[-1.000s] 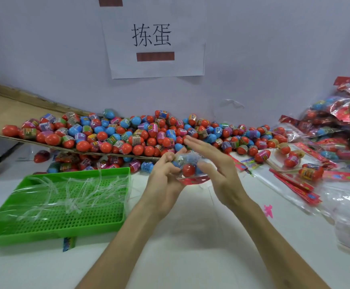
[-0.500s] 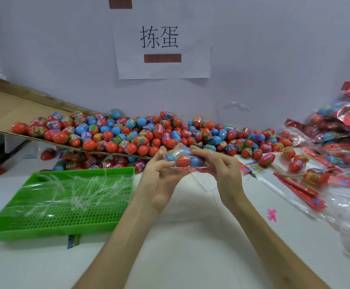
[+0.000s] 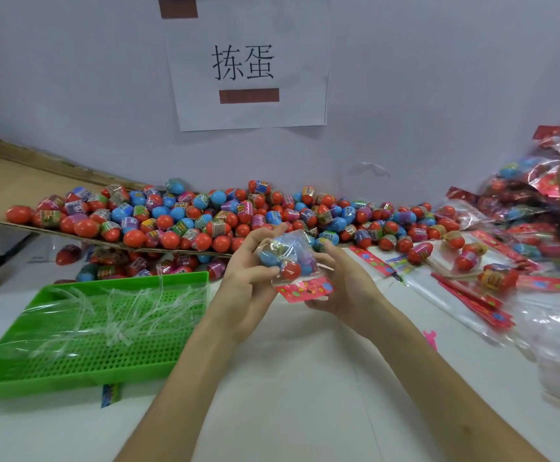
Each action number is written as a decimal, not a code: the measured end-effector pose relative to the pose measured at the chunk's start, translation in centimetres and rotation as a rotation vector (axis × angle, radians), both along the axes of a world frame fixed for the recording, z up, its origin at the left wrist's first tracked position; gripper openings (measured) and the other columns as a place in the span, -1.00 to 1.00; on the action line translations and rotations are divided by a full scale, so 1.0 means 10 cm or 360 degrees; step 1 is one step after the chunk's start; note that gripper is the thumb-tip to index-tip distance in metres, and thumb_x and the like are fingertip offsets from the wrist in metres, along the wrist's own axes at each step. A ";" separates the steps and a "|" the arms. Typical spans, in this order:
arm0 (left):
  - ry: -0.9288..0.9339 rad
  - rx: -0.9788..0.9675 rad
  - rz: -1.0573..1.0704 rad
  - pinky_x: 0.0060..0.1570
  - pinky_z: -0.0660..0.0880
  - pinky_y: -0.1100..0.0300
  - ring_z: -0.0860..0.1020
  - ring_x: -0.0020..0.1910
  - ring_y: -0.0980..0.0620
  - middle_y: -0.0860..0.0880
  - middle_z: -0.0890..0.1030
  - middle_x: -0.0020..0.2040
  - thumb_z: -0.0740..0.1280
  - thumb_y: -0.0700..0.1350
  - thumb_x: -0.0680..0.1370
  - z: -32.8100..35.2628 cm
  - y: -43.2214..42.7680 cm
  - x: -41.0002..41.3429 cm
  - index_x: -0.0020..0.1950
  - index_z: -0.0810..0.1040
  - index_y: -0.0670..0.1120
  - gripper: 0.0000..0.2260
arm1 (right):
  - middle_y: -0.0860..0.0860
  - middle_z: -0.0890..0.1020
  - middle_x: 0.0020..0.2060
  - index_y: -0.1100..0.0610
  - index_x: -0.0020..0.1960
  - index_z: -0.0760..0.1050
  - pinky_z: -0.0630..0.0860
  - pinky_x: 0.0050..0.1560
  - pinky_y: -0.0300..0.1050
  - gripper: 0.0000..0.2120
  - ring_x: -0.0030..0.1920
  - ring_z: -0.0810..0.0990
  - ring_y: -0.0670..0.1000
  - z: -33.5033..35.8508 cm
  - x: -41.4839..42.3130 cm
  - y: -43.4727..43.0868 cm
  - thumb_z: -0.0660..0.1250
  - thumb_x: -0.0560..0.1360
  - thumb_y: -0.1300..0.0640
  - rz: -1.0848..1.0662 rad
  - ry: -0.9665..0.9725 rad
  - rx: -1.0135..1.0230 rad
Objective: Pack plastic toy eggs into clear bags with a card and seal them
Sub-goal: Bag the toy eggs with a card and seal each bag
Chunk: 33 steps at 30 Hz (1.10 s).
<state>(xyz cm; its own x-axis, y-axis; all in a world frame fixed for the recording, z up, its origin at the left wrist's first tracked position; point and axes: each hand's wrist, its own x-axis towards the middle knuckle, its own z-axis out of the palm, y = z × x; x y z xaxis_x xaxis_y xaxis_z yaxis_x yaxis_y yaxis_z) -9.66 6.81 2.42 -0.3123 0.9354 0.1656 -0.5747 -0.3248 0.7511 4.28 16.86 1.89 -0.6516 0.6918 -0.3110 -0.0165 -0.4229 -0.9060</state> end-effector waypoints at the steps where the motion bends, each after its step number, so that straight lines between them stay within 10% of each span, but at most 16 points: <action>1: 0.0019 -0.0006 -0.0019 0.25 0.58 -0.08 0.59 0.34 -0.16 -0.15 0.54 0.44 0.22 -0.53 0.36 0.00 0.00 0.00 0.16 0.52 -0.14 -0.53 | 0.02 0.74 0.07 0.06 0.28 0.58 0.62 -0.08 -0.03 -0.53 -0.03 0.73 0.02 0.01 0.00 0.00 0.24 0.59 -0.26 0.0057 -0.0032 0.0002; 13: 0.0141 -0.0266 0.0035 0.42 0.43 -0.20 0.53 0.39 -0.27 -0.26 0.56 0.40 0.31 -0.22 0.62 0.01 0.01 0.01 0.50 0.43 -0.23 -0.57 | 0.12 0.70 0.06 0.15 0.11 0.68 0.68 -0.07 -0.09 -0.71 0.00 0.70 0.03 0.11 0.09 -0.02 0.48 0.42 0.08 -0.0103 0.0494 -0.0008; 20: 0.0006 -0.0382 0.0020 -0.01 0.66 0.15 0.71 0.08 -0.05 -0.16 0.71 0.18 0.45 -0.14 0.44 -0.02 -0.01 0.04 0.16 0.73 -0.12 -0.70 | 0.08 0.71 0.01 0.13 0.01 0.70 0.63 -0.16 -0.21 -0.79 -0.05 0.71 -0.03 0.15 0.06 -0.13 0.47 0.40 0.10 -0.0092 0.0545 -0.0074; 33: -0.0177 -0.0335 -0.0010 -0.09 0.67 0.19 0.74 -0.01 -0.02 -0.13 0.75 0.07 0.51 -0.09 0.37 -0.05 0.01 0.05 -0.01 0.80 -0.08 -0.78 | 0.14 0.72 0.00 0.22 0.02 0.73 0.63 -0.24 -0.23 -0.79 -0.12 0.73 -0.01 0.18 0.09 -0.10 0.42 0.45 0.18 -0.0073 0.0697 -0.0335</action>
